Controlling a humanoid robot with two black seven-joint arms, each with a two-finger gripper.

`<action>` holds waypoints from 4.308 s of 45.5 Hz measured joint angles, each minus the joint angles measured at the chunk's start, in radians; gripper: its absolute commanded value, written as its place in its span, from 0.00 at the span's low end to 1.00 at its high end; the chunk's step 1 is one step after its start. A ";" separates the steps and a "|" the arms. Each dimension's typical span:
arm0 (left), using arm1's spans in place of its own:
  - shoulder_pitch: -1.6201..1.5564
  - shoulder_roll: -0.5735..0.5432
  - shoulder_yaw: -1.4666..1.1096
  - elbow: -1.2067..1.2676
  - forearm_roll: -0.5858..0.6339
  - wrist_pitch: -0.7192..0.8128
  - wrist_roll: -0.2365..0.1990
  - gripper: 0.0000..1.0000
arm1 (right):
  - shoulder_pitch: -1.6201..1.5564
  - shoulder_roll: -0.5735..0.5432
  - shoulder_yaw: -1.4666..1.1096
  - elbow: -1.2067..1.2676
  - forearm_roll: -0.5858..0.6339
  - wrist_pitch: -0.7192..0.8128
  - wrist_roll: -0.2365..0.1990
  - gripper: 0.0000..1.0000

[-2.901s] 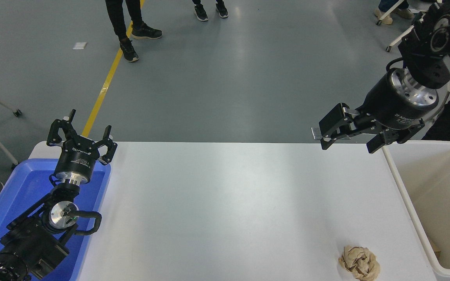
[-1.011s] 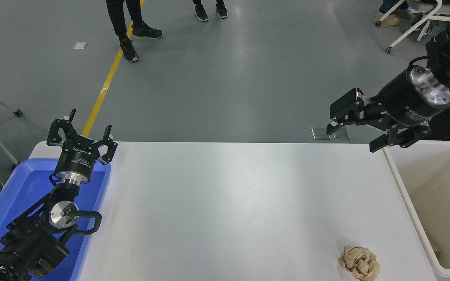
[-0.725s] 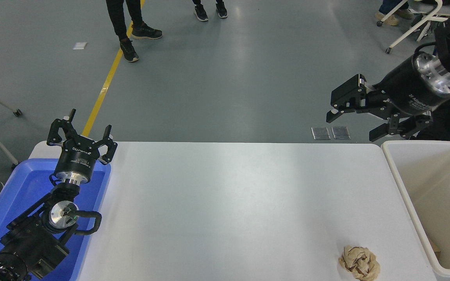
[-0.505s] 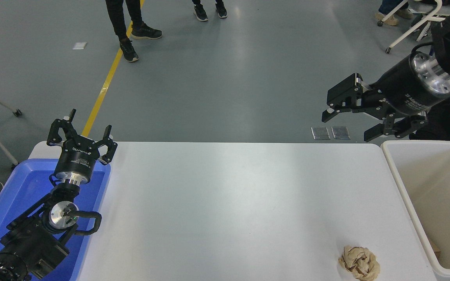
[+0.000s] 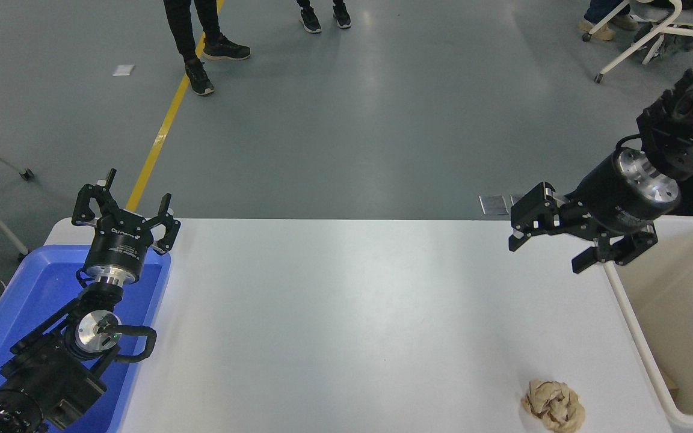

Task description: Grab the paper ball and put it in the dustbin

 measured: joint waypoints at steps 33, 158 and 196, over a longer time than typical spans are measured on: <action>0.000 0.000 0.000 0.000 0.000 0.000 0.000 0.98 | -0.489 0.065 0.032 -0.103 -0.081 -0.311 -0.002 0.95; 0.000 0.000 0.001 0.000 0.000 0.000 0.002 0.98 | 0.090 -0.190 0.085 -0.094 -0.071 0.050 -0.078 0.00; 0.000 0.000 0.001 0.000 0.000 0.000 0.002 0.98 | 0.187 -0.246 0.072 -0.157 -0.080 0.101 -0.079 0.00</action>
